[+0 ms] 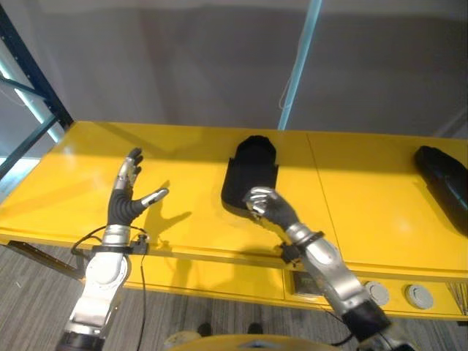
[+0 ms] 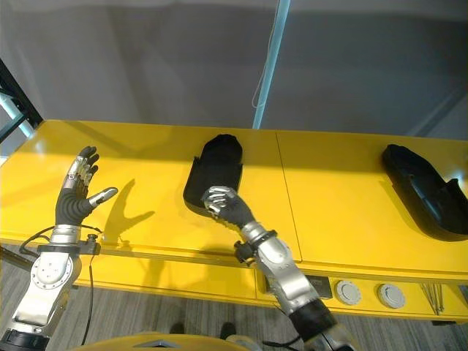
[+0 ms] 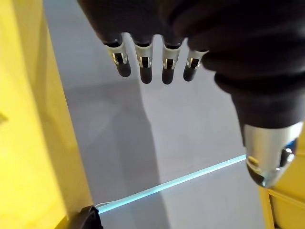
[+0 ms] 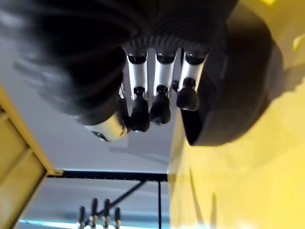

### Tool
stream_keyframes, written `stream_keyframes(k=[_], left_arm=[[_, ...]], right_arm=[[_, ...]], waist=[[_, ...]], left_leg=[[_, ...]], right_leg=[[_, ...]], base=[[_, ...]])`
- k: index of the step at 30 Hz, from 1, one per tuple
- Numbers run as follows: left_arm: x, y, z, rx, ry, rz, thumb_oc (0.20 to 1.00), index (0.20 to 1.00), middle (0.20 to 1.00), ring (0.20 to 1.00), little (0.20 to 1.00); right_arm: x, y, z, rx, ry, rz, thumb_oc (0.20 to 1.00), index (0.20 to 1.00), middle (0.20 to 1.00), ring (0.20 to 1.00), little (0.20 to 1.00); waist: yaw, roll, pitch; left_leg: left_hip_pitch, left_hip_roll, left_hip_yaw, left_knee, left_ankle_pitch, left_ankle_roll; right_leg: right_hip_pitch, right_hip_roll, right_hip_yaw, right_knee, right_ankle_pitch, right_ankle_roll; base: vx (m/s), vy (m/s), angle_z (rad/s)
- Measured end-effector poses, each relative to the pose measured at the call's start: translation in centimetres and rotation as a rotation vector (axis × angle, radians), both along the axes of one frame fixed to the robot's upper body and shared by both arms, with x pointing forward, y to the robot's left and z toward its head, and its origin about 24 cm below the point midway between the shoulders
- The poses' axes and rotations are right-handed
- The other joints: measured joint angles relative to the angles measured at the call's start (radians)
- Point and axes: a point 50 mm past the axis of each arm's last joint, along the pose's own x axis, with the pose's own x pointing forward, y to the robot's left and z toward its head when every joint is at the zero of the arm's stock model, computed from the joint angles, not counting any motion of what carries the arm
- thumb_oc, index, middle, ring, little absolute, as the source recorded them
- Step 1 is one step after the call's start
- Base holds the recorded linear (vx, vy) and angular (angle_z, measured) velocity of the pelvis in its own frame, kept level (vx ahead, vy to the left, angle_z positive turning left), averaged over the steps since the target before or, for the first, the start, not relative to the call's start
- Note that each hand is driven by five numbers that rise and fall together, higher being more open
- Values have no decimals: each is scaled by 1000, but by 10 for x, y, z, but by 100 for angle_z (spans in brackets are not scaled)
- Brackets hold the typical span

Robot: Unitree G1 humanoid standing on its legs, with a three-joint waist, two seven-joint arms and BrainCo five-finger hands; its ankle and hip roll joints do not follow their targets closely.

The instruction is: Move parts from the plastic box to the shelf.

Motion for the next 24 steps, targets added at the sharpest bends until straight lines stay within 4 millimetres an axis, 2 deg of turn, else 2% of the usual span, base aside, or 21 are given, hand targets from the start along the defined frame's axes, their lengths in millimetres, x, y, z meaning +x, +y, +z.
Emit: stream_keyframes(k=[3, 5, 6, 7, 11, 13, 18, 23, 24], left_arm=[[-4, 9, -2, 4, 11, 40, 1000, 1000, 1000, 1000, 1000], [-4, 8, -1, 0, 8, 38, 1000, 1000, 1000, 1000, 1000], [-4, 7, -1, -4, 6, 38, 1000, 1000, 1000, 1000, 1000], [-4, 7, -1, -6, 5, 38, 1000, 1000, 1000, 1000, 1000], [-3, 7, 0, -7, 2, 35, 1000, 1000, 1000, 1000, 1000], [0, 4, 3, -5, -14, 19, 1000, 1000, 1000, 1000, 1000], [4, 1, 9, -1, -38, -5, 1000, 1000, 1000, 1000, 1000], [14, -12, 19, 8, -79, -74, 1000, 1000, 1000, 1000, 1000], [18, -16, 25, 17, -99, -105, 1000, 1000, 1000, 1000, 1000]], right_arm=[[-13, -10, 41, 88, -166, -26, 200, 200, 200, 200, 200], [-19, -14, 63, 162, -264, -27, 200, 200, 200, 200, 200], [-22, -15, 72, 190, -300, -27, 235, 235, 235, 235, 235], [-29, -19, 94, 260, -415, -23, 1000, 1000, 1000, 1000, 1000], [-31, -24, 98, 258, -448, -50, 1000, 1000, 1000, 1000, 1000], [-27, -28, 85, 221, -387, -80, 1000, 1000, 1000, 1000, 1000], [-32, -36, 48, 115, -214, -146, 1000, 1000, 1000, 1000, 1000], [-34, -37, 39, 53, -181, -169, 1000, 1000, 1000, 1000, 1000], [-33, -38, 35, 37, -170, -179, 1000, 1000, 1000, 1000, 1000]], waist=[[-30, 4, 2], [-58, 4, 2], [-62, 6, 3], [-66, 9, 1], [-85, 8, -3], [-102, 4, -3], [-106, -2, -2], [-136, -27, 4], [-165, -44, 5]], left_leg=[[0, 1, 19, 2, 0, 0], [2, 1, 29, -3, -4, 0], [1, 1, 33, -3, -6, 1], [-4, 2, 56, -3, -9, 0], [-1, 2, 76, -3, -17, -5], [0, 1, 80, -3, -14, -2], [-3, -1, 109, -2, -11, 6], [-10, -4, 159, -1, -13, 14], [-17, -9, 183, -1, -11, 17]], right_leg=[[-1, 1, 17, -1, 0, 0], [-2, 1, 24, -2, 0, 1], [-5, 1, 29, -3, -2, 4], [-19, 3, 53, 0, 4, 6], [-29, 4, 73, 2, 9, 7], [-35, 4, 78, 3, 14, 8], [-49, 3, 104, 3, 22, 10], [-79, 3, 155, 4, 37, 22], [-99, 3, 181, 5, 48, 25]], base=[[-10, 12, -18], [-12, 15, -15], [-11, 24, -33], [-21, 39, -33], [-24, 45, -19], [-32, 75, -12], [-35, 73, -16], [-74, 93, -30], [-125, 137, -59]])
